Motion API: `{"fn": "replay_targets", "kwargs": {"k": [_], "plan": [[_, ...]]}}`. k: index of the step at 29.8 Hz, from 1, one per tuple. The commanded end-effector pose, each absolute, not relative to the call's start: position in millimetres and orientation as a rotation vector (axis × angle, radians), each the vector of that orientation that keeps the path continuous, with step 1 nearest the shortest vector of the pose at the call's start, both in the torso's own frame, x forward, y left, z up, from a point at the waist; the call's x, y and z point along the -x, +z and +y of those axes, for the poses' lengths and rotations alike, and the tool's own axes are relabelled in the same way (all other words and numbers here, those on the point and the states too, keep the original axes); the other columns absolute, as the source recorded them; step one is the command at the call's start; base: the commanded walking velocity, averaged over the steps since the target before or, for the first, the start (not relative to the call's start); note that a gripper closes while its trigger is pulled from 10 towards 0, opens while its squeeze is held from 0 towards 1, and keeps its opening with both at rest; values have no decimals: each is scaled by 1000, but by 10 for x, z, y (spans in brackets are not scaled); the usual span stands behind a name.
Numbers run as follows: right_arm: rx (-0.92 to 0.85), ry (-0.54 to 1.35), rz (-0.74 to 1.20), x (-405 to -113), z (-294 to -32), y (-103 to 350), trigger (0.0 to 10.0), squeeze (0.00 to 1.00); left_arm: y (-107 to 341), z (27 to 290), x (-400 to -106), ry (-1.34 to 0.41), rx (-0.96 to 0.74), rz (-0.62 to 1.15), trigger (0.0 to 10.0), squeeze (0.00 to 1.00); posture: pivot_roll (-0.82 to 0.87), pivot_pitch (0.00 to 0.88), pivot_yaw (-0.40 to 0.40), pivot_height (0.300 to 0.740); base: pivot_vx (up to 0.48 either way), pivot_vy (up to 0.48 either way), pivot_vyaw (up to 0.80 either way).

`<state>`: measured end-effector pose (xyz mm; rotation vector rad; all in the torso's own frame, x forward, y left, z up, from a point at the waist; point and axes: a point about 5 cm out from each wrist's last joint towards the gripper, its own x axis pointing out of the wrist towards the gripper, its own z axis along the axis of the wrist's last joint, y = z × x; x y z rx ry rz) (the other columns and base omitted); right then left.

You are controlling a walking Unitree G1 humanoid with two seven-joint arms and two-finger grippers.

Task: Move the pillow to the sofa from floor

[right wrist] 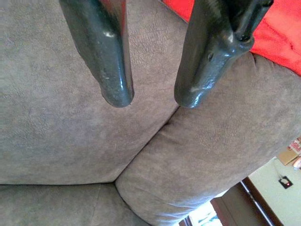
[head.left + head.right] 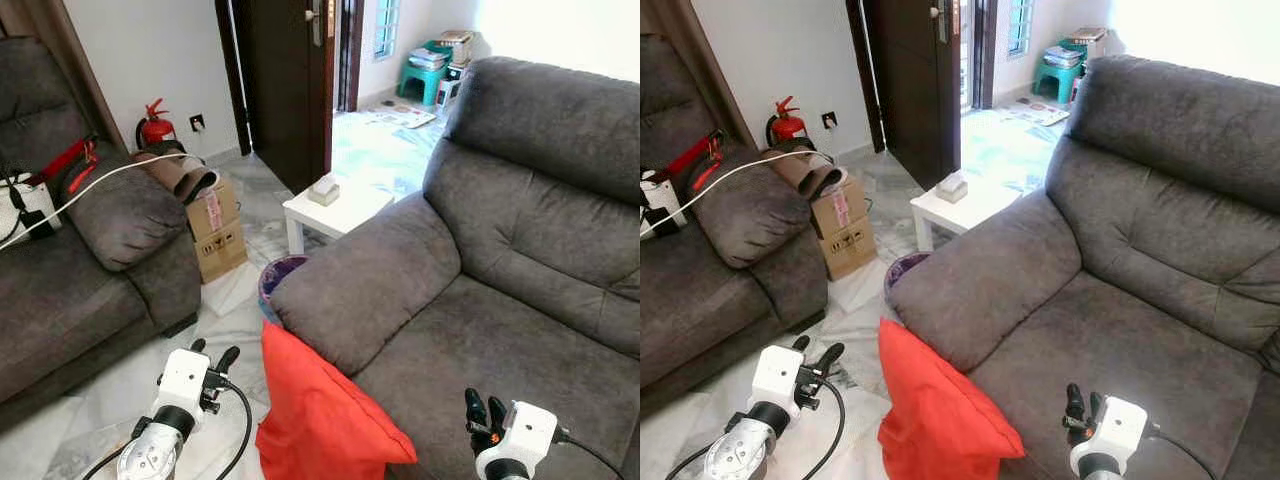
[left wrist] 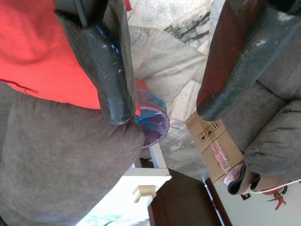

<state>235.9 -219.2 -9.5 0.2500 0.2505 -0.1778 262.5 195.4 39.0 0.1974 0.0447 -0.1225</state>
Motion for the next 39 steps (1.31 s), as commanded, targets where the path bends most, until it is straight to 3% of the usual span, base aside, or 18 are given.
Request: {"fn": "replay_targets", "kwargs": {"k": [1, 10, 22, 26, 34, 39], "plan": [[-239, -185, 237, -2387, -2213, -63, 10000, 0, 361, 2041, -2587, -103, -209, 72, 10000, 0, 30, 72, 39, 700, 0, 0, 0], [-241, -187, 218, -2410, -2256, -29, 10000, 0, 264, 2069, -2470, -148, -261, 119, 10000, 0, 30, 72, 40, 700, 0, 0, 0], [-124, 6, 146, -2523, -2228, 147, 10000, 0, 319, 2071, -2486, -165, -287, 94, 10000, 0, 24, 74, 46, 681, 0, 0, 0], [-149, 67, 49, -2568, -2149, 282, 10000, 0, 351, 2028, -2492, -197, -296, 77, 10000, 0, 23, 75, 52, 681, 0, 0, 0], [-26, 349, 42, -2545, -1902, 359, 10000, 0, 381, 2031, -2499, -213, -306, 69, 10000, 0, 23, 78, 56, 681, 0, 0, 0], [-45, 321, 51, -2536, -1917, 341, 10000, 0, 367, 2018, -2489, -213, -297, 77, 10000, 0, 24, 77, 53, 681, 0, 0, 0]]}}
